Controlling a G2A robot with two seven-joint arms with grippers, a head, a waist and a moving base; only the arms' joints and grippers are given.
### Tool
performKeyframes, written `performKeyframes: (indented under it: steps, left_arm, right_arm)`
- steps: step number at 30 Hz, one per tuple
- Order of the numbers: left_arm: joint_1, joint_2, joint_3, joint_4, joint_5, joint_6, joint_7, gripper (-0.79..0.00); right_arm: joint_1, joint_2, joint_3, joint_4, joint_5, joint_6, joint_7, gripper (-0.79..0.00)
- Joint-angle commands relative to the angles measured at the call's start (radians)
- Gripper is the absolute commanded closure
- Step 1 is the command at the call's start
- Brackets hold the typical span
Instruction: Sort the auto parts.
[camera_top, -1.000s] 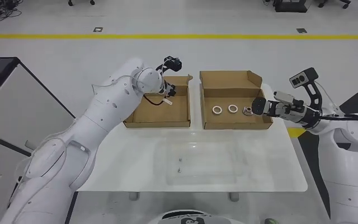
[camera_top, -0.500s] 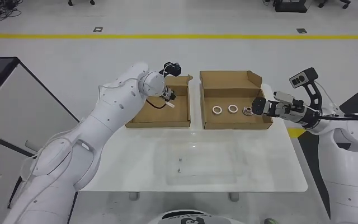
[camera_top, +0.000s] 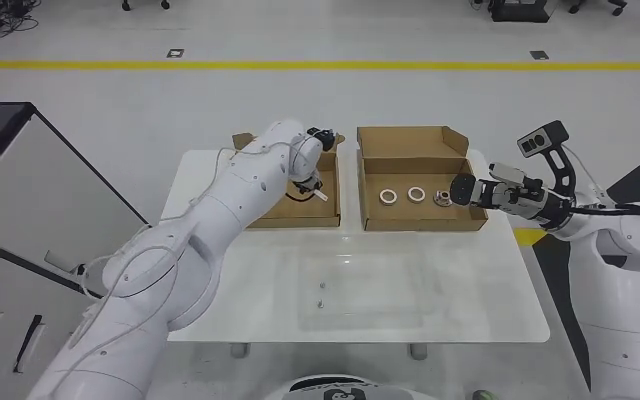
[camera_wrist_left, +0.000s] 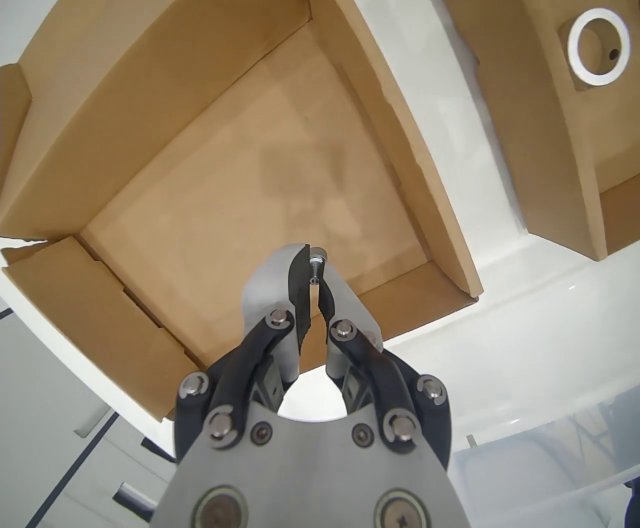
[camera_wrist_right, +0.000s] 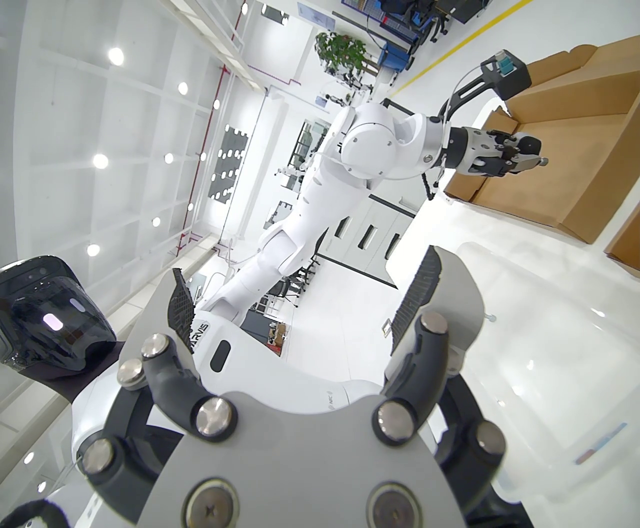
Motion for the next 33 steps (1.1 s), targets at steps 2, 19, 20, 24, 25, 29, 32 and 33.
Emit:
performKeyframes:
  steps: [2, 19, 20, 24, 25, 29, 32, 33]
  left_arm:
    - [-0.011, -0.043, 0.010, 0.083, -0.010, -0.009, 0.013, 0.000]
    - [-0.032, -0.142, 0.007, 0.255, -0.057, -0.036, 0.048, 0.000]
    - [-0.032, -0.142, 0.007, 0.255, -0.057, -0.036, 0.048, 0.000]
    - [-0.023, -0.141, 0.005, 0.257, -0.060, -0.036, 0.059, 0.000]
    - [-0.016, -0.139, 0.001, 0.263, -0.063, -0.034, 0.074, 0.000]
    - [0.004, -0.136, -0.015, 0.275, -0.074, -0.011, 0.106, 0.000]
    - [0.012, -0.136, -0.025, 0.284, -0.079, 0.000, 0.118, 0.000]
    - [0.014, -0.137, -0.029, 0.286, -0.083, 0.001, 0.121, 0.000]
  right_arm:
    - [0.000, 0.000, 0.000, 0.000, 0.000, 0.000, 0.000, -0.785]
    - [0.000, 0.000, 0.000, 0.000, 0.000, 0.000, 0.000, -0.785]
    - [0.000, 0.000, 0.000, 0.000, 0.000, 0.000, 0.000, -0.785]
    - [0.000, 0.000, 0.000, 0.000, 0.000, 0.000, 0.000, -0.785]
    - [0.000, 0.000, 0.000, 0.000, 0.000, 0.000, 0.000, -0.785]
    - [0.000, 0.000, 0.000, 0.000, 0.000, 0.000, 0.000, -0.785]
    - [0.000, 0.000, 0.000, 0.000, 0.000, 0.000, 0.000, -0.785]
    - [0.000, 0.000, 0.000, 0.000, 0.000, 0.000, 0.000, -0.785]
